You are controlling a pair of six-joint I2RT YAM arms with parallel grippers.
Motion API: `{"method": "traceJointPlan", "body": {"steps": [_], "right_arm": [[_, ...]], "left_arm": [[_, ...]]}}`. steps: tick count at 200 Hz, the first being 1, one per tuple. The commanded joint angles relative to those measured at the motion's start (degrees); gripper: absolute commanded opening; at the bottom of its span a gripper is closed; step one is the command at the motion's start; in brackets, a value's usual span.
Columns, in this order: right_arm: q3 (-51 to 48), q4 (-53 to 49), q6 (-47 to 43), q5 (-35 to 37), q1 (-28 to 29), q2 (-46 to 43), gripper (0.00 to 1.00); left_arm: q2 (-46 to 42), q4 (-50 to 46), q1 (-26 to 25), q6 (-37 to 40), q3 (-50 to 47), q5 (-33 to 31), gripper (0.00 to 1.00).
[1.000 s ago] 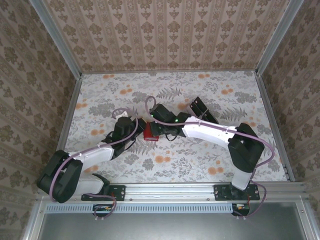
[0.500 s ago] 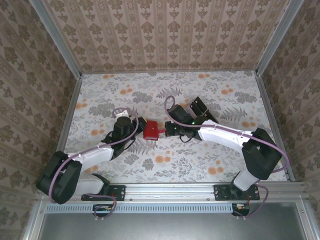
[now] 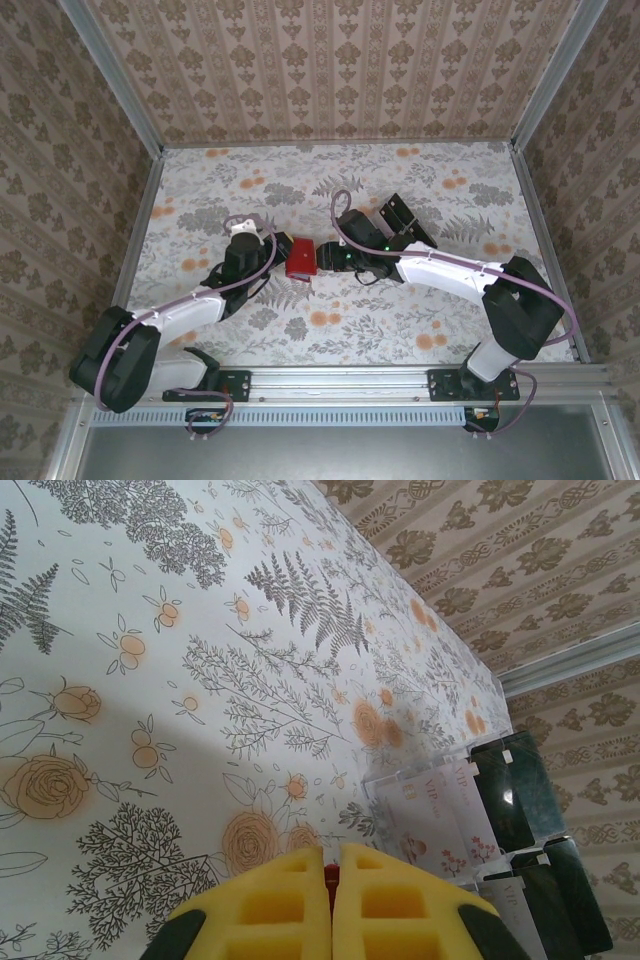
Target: Put the credit cards into the card holder
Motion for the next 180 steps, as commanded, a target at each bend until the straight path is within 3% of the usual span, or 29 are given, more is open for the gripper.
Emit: {"method": "traceJointPlan", "body": {"steps": [1, 96, 157, 180], "right_arm": [[-2.0, 1.9, 1.5, -1.7, -0.3, 0.2, 0.46], [-4.9, 8.1, 5.3, -6.8, -2.9, 2.3, 0.44], [-4.3, 10.9, 6.8, -10.1, -3.4, 5.5, 0.39], [-4.7, 12.1, 7.2, -11.0, -3.7, 6.0, 0.32]], "left_arm": [[-1.5, 1.6, -0.4, 1.3, -0.3, 0.5, 0.0], [-2.1, 1.6, -0.8, 0.8, 0.2, 0.6, 0.0], [-2.2, 1.6, -1.2, 0.8, 0.6, 0.1, 0.0], [-2.2, 1.6, -1.3, 0.8, 0.6, 0.1, 0.0]]}}
